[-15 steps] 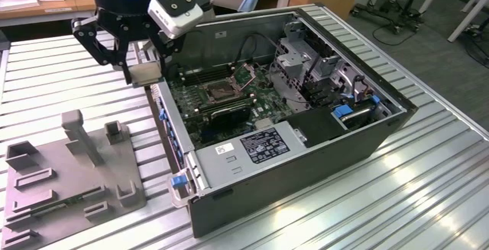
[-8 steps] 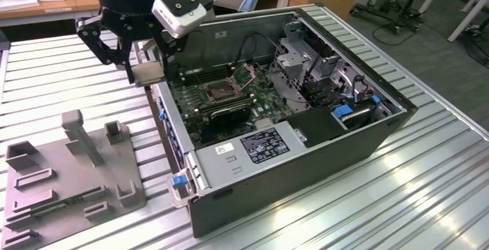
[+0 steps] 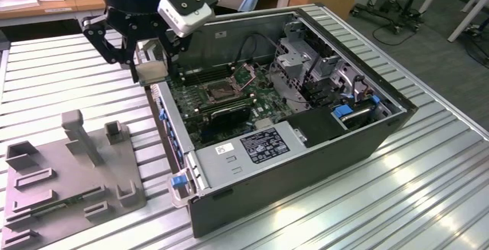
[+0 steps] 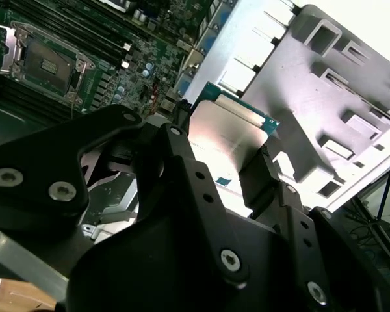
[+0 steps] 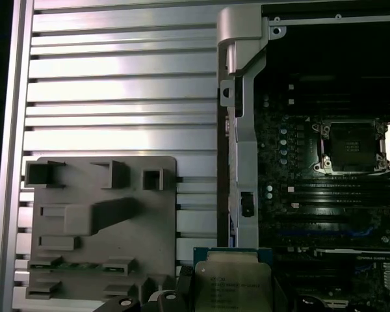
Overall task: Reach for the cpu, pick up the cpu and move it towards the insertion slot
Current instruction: 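Pick up the cpu and move it towards the insertion slot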
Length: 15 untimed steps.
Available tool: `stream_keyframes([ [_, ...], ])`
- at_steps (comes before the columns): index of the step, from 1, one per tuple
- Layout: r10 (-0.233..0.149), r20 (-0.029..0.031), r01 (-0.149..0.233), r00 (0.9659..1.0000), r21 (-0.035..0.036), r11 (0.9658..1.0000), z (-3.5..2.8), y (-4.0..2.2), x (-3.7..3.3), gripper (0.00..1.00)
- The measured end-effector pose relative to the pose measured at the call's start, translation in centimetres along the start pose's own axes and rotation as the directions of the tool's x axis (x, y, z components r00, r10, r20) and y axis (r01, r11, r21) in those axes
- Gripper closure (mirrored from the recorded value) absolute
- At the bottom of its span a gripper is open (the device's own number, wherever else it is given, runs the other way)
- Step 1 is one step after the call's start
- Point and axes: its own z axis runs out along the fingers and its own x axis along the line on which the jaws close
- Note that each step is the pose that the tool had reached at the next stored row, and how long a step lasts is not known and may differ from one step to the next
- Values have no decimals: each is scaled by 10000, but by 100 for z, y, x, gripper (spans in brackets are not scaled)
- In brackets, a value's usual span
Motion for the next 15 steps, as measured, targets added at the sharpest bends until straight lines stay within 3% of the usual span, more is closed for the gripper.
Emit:
stream_keyframes([
  [15, -1, 0, 1, 10000, 0, 10000, -1, 1, -130, 45],
])
